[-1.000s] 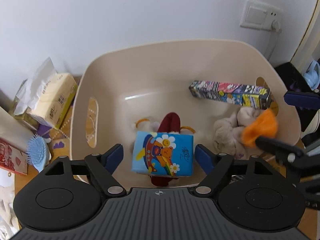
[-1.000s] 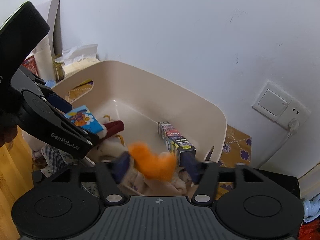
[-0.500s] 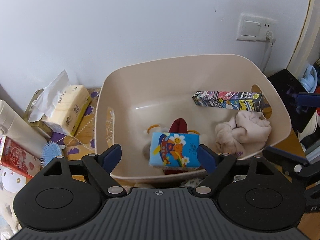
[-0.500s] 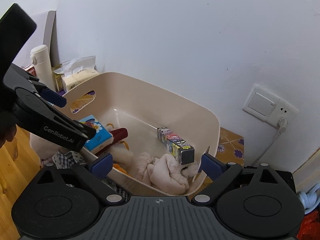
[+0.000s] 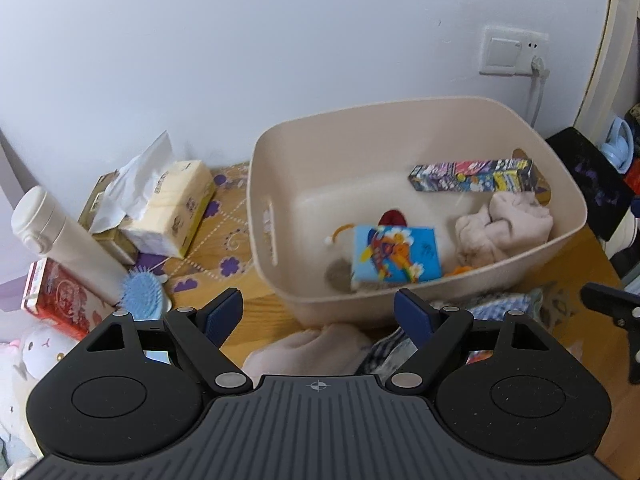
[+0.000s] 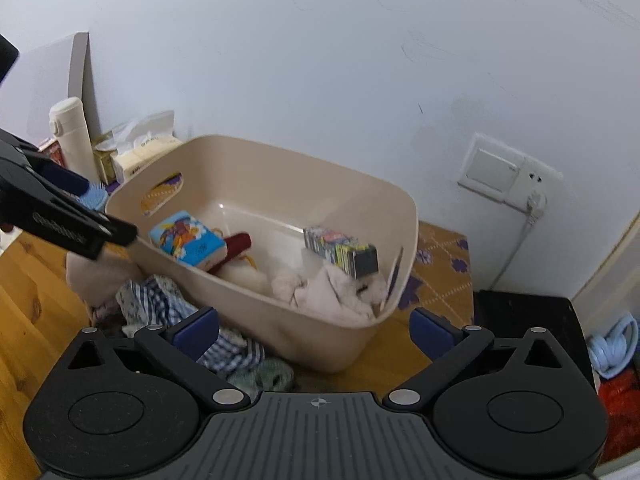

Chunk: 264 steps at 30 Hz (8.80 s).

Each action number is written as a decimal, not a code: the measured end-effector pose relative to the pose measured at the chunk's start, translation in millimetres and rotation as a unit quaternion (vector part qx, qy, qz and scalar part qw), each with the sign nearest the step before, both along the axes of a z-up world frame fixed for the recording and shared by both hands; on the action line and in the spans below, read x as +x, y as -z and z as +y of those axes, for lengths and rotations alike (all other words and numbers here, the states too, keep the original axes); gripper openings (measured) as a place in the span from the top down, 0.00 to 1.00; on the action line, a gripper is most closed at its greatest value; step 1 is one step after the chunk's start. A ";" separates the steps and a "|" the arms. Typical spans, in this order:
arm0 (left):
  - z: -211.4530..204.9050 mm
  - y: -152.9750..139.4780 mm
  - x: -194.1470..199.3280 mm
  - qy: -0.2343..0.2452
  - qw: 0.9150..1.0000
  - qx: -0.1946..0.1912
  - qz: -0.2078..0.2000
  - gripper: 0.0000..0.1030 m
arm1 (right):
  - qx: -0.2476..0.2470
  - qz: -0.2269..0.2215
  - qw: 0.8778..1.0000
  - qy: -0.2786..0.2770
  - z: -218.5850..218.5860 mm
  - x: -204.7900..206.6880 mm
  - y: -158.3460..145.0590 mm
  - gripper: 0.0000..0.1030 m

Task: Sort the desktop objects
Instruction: 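Withdraw both tools from the bin toward the cloths on the table, then grasp the beige cloth with left tool while right tool grasps checked cloth, then lift both cloths over the bin and open both tools to drop them, then withdraw both tools from the bin toward the items on the table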

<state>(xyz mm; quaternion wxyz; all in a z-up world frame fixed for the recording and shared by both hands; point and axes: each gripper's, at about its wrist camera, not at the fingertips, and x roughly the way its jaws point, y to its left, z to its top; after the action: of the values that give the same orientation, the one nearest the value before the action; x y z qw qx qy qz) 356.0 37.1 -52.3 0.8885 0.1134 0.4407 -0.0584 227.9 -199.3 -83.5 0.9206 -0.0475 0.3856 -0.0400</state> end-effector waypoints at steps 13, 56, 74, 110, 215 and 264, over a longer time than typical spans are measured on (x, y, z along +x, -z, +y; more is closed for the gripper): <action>32.3 27.1 -16.8 0.004 0.999 0.013 0.035 0.18 | 0.003 0.046 0.999 0.018 2.0 -24.1 27.1 0.00; 39.3 75.1 15.0 0.033 0.994 -0.053 0.092 0.43 | 0.111 0.094 0.988 -0.046 54.4 59.7 75.0 0.43; 44.7 60.2 -4.8 0.037 0.994 -0.057 0.086 0.66 | 0.102 0.070 0.990 -0.062 54.3 30.8 63.5 0.88; 48.5 -23.3 -49.2 0.051 0.996 -0.075 0.010 0.67 | 0.080 -0.058 0.995 0.009 -6.1 -64.7 -16.3 0.88; 23.8 -30.2 -41.4 0.053 0.997 -0.040 -0.040 0.21 | 0.089 -0.084 0.991 0.055 -27.9 -33.5 -29.0 0.00; 35.2 107.8 -100.0 0.178 0.983 -0.007 0.041 0.21 | 0.084 0.066 0.994 -0.018 45.6 -80.9 110.9 0.04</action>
<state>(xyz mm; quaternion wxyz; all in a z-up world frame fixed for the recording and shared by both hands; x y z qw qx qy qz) 256.0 72.3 -160.0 0.8460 0.1818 0.4486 -0.2235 147.0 -153.7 -194.4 0.8945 0.0204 0.4465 0.0125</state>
